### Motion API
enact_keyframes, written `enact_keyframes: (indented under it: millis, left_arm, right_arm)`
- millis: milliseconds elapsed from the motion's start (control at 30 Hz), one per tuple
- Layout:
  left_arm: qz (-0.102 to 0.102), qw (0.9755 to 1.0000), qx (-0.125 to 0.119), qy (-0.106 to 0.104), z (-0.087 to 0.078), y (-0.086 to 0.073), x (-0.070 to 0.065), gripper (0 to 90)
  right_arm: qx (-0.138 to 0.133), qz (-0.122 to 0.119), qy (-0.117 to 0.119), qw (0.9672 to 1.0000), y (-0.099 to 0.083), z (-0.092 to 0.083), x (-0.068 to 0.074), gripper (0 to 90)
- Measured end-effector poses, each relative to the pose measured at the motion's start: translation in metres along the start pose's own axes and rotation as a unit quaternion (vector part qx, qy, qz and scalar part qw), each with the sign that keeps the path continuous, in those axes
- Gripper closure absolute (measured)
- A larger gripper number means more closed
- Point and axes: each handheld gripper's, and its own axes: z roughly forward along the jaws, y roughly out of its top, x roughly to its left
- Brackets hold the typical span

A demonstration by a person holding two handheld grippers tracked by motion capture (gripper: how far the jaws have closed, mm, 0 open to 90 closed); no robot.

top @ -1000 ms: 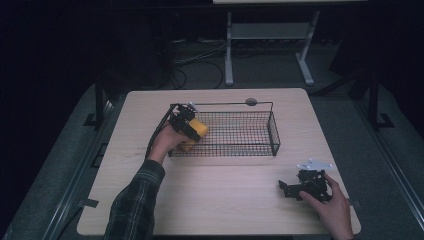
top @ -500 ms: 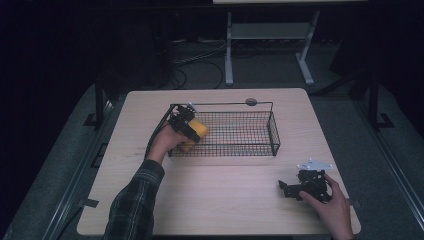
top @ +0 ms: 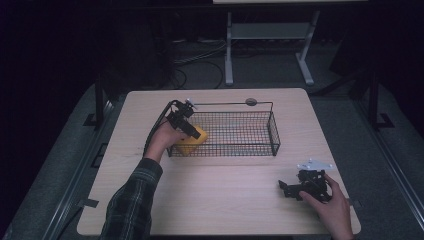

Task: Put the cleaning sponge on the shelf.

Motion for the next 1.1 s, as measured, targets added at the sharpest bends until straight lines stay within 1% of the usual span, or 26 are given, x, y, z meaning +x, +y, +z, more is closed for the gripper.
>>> enact_keyframes:
  millis: [100, 200, 300, 367, 467, 533, 800, 967, 1000, 1100]
  left_arm:
    - [0.000, 1.0000, -0.003, 0.000, -0.006, 0.001, 0.000, 17.9]
    - [-0.002, 0.9999, -0.011, 0.000, -0.014, -0.001, -0.001, 17.9]
    - [0.000, 0.9998, -0.021, -0.001, -0.022, -0.005, -0.001, 17.9]
    - [0.001, 0.9998, -0.020, -0.002, -0.028, -0.007, -0.002, 17.9]
    - [0.005, 0.9996, -0.027, -0.001, -0.037, -0.012, -0.002, 17.9]
    - [0.004, 0.9994, -0.034, -0.001, -0.042, -0.016, -0.003, 17.8]
    - [-0.005, 0.9987, -0.051, 0.003, -0.059, -0.041, -0.003, 17.9]
    - [-0.007, 0.9981, -0.060, 0.011, -0.072, -0.058, -0.004, 17.9]
    - [-0.010, 0.9979, -0.063, 0.012, -0.074, -0.062, -0.005, 17.9]
    - [-0.010, 0.9973, -0.070, 0.018, -0.080, -0.075, -0.007, 17.9]
  right_arm:
    - [0.000, 0.000, 0.000, 1.0000, 0.000, 0.000, 0.000, 0.0]
    - [0.000, 0.000, 0.000, 1.0000, 0.000, 0.000, 0.000, 0.0]
    - [0.000, 0.000, 0.000, 1.0000, 0.000, 0.000, 0.000, 0.0]
    - [0.000, 0.000, 0.000, 1.0000, 0.000, 0.000, 0.000, 0.0]
    - [0.000, 0.000, 0.000, 1.0000, 0.000, 0.000, 0.000, 0.0]
    - [0.000, 0.000, 0.000, 1.0000, 0.000, 0.000, 0.000, 0.0]
    - [0.000, 0.001, 0.000, 1.0000, 0.000, 0.000, 0.000, 0.0]
    - [0.000, 0.000, 0.000, 1.0000, 0.000, 0.000, 0.000, 0.0]
    - [0.000, 0.000, 0.000, 1.0000, 0.000, 0.000, 0.000, 0.0]
    - [0.000, 0.000, 0.000, 1.0000, 0.000, 0.000, 0.000, 0.0]
